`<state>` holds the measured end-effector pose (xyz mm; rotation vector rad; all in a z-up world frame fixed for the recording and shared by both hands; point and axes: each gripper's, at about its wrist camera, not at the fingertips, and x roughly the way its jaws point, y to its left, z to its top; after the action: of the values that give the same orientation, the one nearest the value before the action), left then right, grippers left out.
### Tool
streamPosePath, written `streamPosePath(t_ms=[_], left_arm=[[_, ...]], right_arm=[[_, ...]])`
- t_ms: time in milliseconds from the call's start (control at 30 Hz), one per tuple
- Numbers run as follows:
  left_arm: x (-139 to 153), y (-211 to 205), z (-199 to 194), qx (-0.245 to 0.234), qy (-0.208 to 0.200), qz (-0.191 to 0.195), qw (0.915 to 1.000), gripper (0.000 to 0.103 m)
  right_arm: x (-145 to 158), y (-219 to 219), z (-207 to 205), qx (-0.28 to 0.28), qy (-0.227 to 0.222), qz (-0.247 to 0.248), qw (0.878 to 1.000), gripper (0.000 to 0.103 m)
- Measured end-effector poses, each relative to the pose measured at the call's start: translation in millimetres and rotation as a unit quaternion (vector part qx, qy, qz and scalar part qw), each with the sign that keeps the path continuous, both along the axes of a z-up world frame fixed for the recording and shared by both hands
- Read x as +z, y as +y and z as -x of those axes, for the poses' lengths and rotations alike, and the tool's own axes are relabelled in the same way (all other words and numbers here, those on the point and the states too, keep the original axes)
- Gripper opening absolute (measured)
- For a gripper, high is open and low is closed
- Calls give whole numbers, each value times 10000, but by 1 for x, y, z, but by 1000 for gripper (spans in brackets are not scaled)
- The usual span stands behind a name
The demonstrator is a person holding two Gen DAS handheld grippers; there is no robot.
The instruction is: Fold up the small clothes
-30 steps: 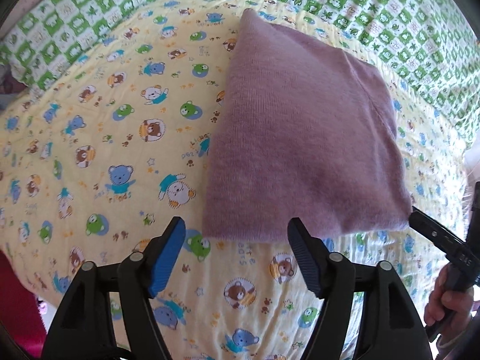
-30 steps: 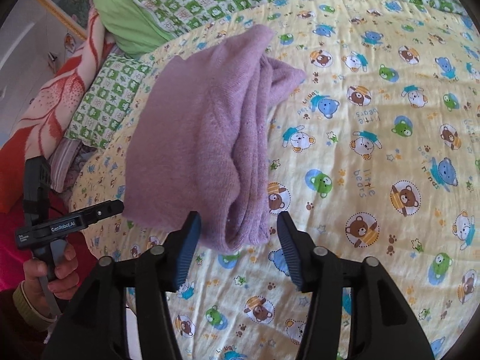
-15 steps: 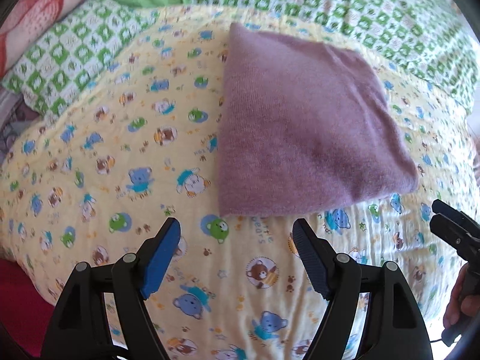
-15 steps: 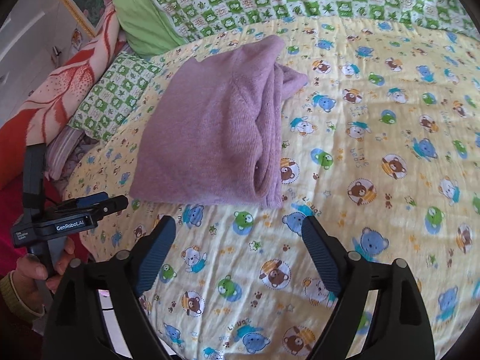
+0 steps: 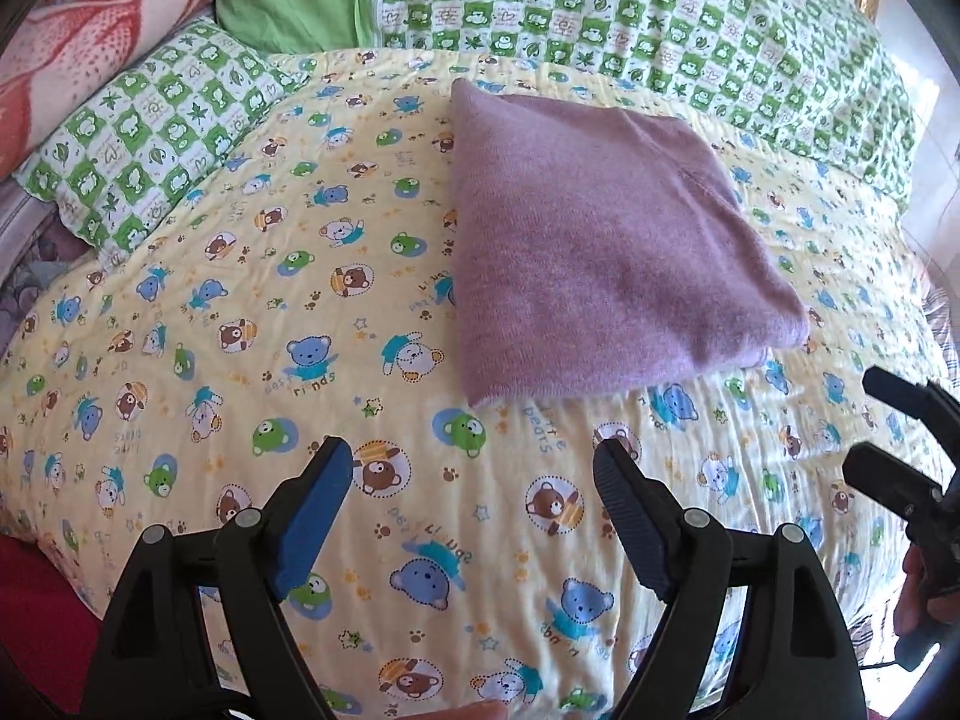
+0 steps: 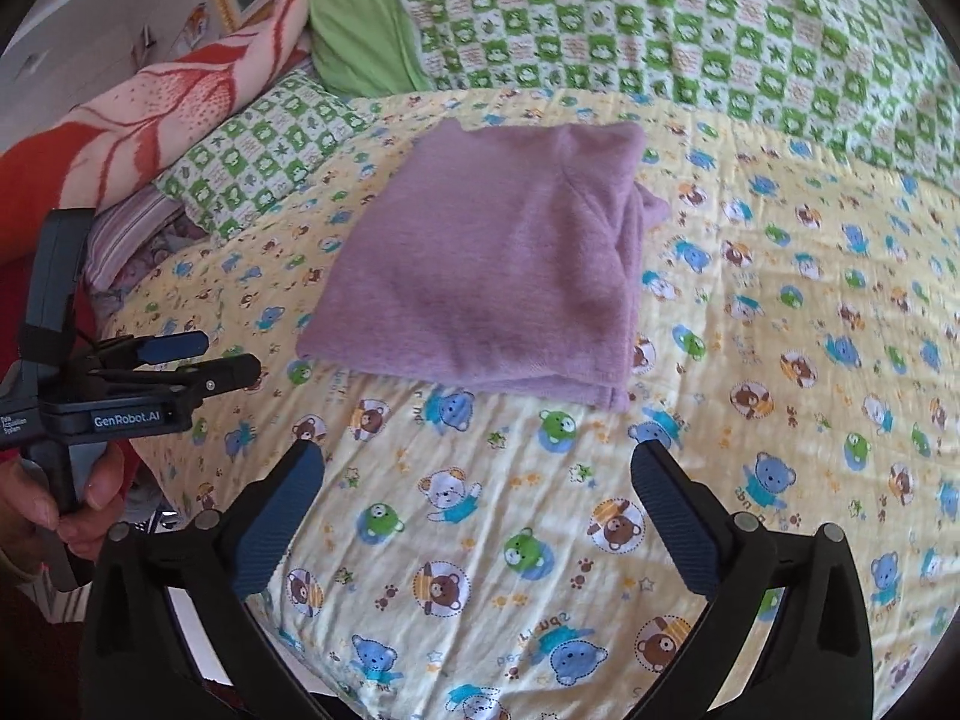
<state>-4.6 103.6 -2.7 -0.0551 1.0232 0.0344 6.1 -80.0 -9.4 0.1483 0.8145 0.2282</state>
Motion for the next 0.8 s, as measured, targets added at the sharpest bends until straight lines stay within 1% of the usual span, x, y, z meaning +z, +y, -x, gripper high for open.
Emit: streamPosePath(t_ms=[167, 333, 500, 633, 800], left_arm=[[3, -2, 5, -127, -149, -126, 9997, 83], [9, -6, 9, -225, -254, -150, 9993, 84], [10, -7, 3, -209, -166, -62, 9996, 85], [5, -9, -6, -187, -78, -181, 9996, 85], [-2, -14, -11, -235, 18, -345, 9991, 85]], right_arm=[[4, 8, -4, -58, 2, 98, 9999, 102], [9, 11, 0, -143, -30, 229, 9996, 102], [10, 11, 3, -145, -7, 350, 9993, 102], [6, 7, 1, -154, 0, 301, 9994, 102], [-3, 3, -8, -167, 148, 229, 9995, 102]])
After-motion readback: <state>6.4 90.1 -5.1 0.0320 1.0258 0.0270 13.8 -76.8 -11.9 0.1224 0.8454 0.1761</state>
